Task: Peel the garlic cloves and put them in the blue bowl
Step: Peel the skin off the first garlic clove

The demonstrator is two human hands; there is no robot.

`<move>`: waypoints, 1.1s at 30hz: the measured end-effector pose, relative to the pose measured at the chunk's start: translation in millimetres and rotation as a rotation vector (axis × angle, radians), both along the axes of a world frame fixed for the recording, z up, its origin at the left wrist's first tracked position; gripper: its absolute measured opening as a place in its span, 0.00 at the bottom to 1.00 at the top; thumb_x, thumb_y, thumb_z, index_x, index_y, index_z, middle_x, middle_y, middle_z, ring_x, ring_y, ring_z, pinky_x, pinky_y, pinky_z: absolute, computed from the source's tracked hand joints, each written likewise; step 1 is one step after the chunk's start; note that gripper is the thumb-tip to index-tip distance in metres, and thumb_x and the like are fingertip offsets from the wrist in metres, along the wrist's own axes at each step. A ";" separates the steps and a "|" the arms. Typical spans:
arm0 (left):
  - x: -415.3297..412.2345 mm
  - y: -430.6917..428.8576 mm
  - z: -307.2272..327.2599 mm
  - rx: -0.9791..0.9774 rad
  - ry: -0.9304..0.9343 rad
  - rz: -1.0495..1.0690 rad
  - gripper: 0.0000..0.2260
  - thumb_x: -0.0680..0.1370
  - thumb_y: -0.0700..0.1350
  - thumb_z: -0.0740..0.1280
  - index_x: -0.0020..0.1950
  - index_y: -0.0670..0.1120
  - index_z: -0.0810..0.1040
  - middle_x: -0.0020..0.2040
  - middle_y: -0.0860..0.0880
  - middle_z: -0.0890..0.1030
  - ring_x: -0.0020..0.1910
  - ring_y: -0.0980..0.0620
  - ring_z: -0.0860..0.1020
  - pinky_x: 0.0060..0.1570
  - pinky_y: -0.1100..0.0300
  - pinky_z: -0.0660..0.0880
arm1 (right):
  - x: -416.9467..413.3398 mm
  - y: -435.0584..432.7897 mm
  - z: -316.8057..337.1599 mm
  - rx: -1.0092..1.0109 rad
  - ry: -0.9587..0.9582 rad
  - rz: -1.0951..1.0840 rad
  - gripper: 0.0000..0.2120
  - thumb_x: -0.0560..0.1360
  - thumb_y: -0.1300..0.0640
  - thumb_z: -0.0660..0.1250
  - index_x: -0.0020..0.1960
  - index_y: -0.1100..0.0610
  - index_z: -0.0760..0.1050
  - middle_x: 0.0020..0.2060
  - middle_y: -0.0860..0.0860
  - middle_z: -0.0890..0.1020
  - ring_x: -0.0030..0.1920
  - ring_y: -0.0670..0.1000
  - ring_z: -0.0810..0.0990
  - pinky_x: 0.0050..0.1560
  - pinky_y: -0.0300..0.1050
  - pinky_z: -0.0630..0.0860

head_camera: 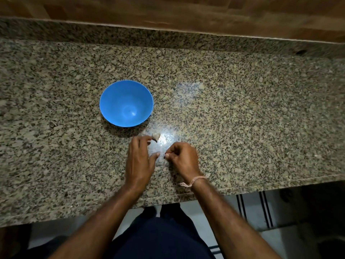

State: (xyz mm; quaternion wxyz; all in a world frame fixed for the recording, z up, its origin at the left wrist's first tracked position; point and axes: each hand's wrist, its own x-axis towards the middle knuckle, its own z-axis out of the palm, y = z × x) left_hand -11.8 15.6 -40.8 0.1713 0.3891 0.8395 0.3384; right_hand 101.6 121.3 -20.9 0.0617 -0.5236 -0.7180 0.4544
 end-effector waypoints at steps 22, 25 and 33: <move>16.4 -5.0 21.9 0.106 -0.610 0.266 0.03 0.80 0.47 0.72 0.47 0.53 0.84 0.41 0.54 0.86 0.42 0.53 0.84 0.46 0.41 0.83 | 8.3 -20.5 27.5 -0.723 0.544 -0.346 0.04 0.78 0.69 0.71 0.52 0.65 0.81 0.45 0.59 0.87 0.44 0.52 0.86 0.48 0.42 0.84; 15.0 -5.5 26.5 0.082 -0.624 0.272 0.04 0.80 0.50 0.72 0.47 0.52 0.85 0.41 0.54 0.86 0.42 0.54 0.85 0.47 0.43 0.84 | 10.2 -23.2 27.1 -0.387 0.482 -0.195 0.05 0.76 0.66 0.74 0.51 0.63 0.83 0.46 0.55 0.88 0.48 0.52 0.87 0.48 0.42 0.84; 10.5 -7.5 44.1 0.079 -0.495 0.196 0.05 0.79 0.50 0.74 0.53 0.52 0.86 0.43 0.57 0.87 0.44 0.60 0.85 0.46 0.52 0.84 | 9.9 -21.8 20.4 -0.119 0.401 -0.160 0.03 0.77 0.56 0.76 0.49 0.56 0.85 0.42 0.51 0.87 0.45 0.51 0.87 0.49 0.56 0.85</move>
